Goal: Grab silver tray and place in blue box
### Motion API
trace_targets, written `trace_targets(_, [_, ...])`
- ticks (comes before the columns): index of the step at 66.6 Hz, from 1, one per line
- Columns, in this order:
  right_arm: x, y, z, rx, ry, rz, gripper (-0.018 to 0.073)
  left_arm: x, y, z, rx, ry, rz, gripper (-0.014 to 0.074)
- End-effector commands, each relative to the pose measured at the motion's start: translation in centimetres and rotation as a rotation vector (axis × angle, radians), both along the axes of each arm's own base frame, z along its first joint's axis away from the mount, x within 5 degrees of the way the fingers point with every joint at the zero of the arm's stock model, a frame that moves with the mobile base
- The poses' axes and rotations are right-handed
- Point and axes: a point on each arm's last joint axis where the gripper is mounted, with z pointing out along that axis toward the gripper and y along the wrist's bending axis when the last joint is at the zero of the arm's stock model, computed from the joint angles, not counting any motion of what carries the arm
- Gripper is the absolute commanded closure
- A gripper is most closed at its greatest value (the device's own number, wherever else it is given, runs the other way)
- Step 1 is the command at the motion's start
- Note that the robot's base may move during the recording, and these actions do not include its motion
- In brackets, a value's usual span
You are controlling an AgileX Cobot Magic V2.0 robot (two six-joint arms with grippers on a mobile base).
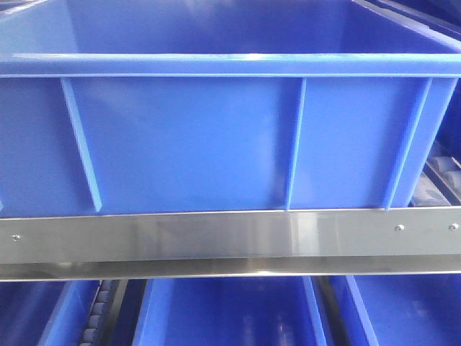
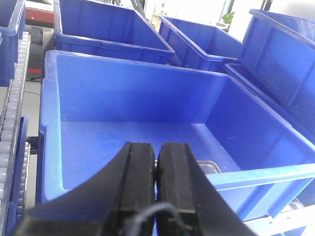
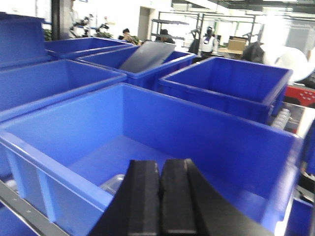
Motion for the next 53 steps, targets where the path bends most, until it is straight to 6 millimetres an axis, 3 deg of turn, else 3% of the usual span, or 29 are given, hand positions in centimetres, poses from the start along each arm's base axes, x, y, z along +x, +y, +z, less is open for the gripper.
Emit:
trace_targets(1, [0.1,-0.3,0.5,0.016,-0.049,-0.029,0.0505,-0.2,0.0,1.5,-0.041,-0.09,-0.018,0.0603])
trace_targets(11, [0.9,-1.3,-2.9,0.048,0.003,-0.151,0.0505,-0.2,0.0,1.5,-0.041,-0.09,-0.018,0.0603])
trace_targets(26, [-1.2,-3.9,-7.5,0.087,-0.088,-0.358,0.0505,-0.2,0.0,1.5,-0.041,-0.09,-0.018,0.0603])
trace_targets(40, [-3.0,-4.8,-9.8,0.08,-0.079,-0.459,0.0505,-0.2,0.0,1.5,-0.041,-0.09,-0.018,0.0603])
trace_targets(53, [-3.3,-4.9,-11.8,0.082,-0.086,-0.48,0.0505,-0.2,0.0,1.5,-0.041,-0.09,-0.018,0.0603])
